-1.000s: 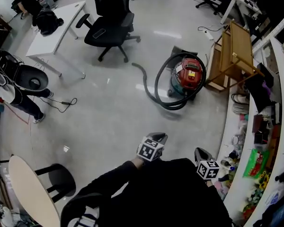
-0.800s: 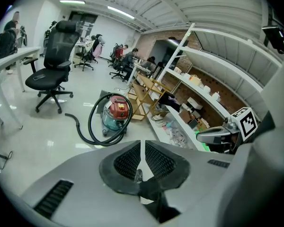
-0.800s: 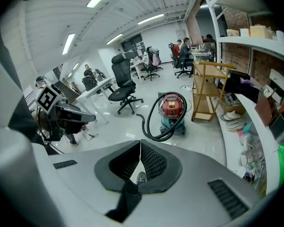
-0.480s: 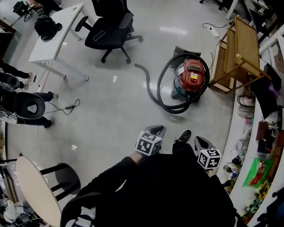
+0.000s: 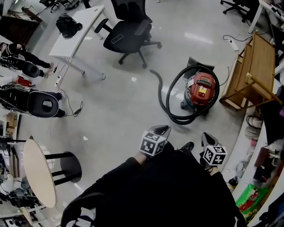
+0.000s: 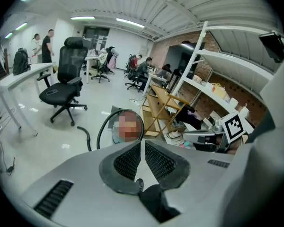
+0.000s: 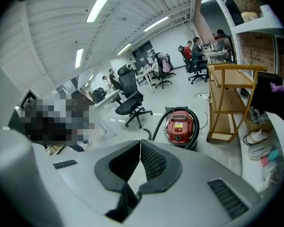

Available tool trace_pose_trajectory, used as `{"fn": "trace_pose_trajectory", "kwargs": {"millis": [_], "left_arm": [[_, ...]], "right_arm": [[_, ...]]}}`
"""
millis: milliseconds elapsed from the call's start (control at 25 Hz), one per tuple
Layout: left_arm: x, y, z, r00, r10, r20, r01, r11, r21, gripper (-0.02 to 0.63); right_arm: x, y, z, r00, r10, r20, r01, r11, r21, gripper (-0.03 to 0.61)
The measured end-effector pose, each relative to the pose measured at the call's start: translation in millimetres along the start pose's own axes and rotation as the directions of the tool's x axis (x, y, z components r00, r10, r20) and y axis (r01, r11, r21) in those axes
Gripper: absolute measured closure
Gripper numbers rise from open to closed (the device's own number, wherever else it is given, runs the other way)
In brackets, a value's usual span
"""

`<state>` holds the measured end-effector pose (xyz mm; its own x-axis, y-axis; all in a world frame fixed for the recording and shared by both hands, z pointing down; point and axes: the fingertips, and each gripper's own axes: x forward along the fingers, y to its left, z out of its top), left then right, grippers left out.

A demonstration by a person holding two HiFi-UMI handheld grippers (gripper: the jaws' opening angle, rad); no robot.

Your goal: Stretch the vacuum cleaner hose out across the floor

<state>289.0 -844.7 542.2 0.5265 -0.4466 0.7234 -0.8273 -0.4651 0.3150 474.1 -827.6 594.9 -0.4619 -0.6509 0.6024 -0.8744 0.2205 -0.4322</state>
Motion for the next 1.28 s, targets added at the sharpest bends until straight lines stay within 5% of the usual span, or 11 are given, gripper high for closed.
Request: {"fn": "trace_pose_trajectory", "kwargs": {"millis": [280, 560, 800, 1080, 1280], "left_arm": [[35, 8, 21, 0.999, -0.006, -0.045, 0.006, 1.0, 0.007, 0.569], [94, 30, 90, 0.988, -0.148, -0.053, 0.147, 0.989, -0.023, 0.569], [139, 75, 151, 0.974, -0.219, -0.05, 0.223, 0.971, 0.088, 0.569], [164, 123, 164, 0.963, -0.262, -0.067, 0.267, 0.96, 0.088, 0.568], [177, 147, 156, 0.97, -0.216, -0.116, 0.219, 0.976, 0.019, 0.568]], "right_arm": [[19, -32, 6, 0.999, -0.026, -0.025, 0.028, 0.997, 0.066, 0.563], [41, -63, 47, 0.987, -0.154, -0.04, 0.157, 0.985, 0.077, 0.563], [78, -69, 101, 0.967, -0.251, -0.032, 0.253, 0.966, 0.057, 0.563], [134, -66, 163, 0.984, -0.178, -0.007, 0.176, 0.977, -0.117, 0.563], [192, -96, 205, 0.993, -0.116, -0.028, 0.105, 0.963, -0.25, 0.563]]}}
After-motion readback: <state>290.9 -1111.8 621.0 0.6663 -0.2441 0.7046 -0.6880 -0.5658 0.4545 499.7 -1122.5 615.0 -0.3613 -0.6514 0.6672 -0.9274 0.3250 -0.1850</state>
